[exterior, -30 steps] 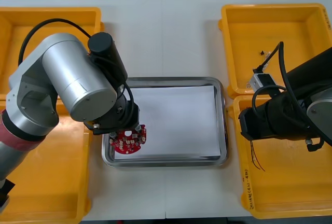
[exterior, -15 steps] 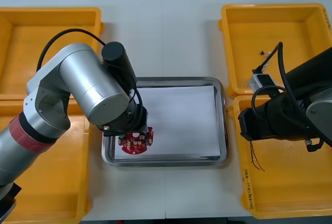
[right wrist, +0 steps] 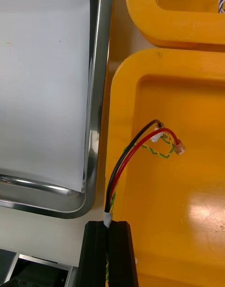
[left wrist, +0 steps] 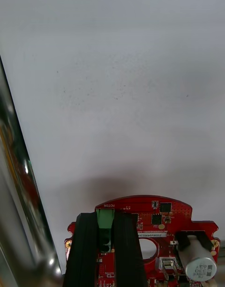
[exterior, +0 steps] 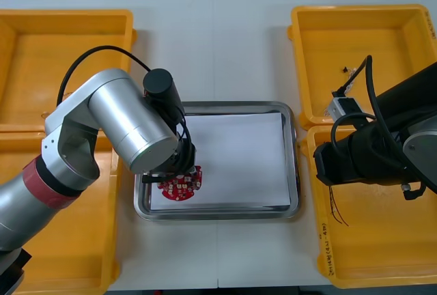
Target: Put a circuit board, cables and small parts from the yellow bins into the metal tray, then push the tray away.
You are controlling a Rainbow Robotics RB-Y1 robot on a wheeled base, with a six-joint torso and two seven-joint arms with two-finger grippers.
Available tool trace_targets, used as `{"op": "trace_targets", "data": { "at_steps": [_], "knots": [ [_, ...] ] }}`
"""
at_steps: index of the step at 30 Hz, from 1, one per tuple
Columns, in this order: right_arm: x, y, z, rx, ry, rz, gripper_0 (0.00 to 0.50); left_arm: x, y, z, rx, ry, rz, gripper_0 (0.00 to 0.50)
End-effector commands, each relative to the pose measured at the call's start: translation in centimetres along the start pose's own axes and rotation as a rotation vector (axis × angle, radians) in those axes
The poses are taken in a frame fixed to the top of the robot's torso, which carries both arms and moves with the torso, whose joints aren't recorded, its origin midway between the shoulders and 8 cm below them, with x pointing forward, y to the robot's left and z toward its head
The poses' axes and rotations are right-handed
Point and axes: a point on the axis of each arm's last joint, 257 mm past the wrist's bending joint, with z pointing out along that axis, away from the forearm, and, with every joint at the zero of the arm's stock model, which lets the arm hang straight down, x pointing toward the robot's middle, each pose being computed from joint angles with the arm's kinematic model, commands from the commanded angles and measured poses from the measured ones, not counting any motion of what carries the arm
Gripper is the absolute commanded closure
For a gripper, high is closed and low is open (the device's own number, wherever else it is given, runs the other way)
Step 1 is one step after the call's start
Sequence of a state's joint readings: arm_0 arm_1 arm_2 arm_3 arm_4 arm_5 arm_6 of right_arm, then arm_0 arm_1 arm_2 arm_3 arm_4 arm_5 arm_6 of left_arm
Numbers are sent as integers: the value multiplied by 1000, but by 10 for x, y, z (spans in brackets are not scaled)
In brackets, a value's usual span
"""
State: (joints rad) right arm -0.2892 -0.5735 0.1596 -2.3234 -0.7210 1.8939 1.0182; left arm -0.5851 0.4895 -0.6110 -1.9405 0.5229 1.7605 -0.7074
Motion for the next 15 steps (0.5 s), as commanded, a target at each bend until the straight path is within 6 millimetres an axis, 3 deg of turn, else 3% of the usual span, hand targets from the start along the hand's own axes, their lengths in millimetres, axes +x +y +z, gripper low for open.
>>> {"op": "trace_targets", "data": {
  "at_steps": [1,15],
  "knots": [
    [-1,8,-2,-11,-6,-42,500,7,-15,4,30,-13,105,500],
    [-2,7,-2,-7,-9,-47,500,16,-10,12,26,-2,121,500]
  ]
}}
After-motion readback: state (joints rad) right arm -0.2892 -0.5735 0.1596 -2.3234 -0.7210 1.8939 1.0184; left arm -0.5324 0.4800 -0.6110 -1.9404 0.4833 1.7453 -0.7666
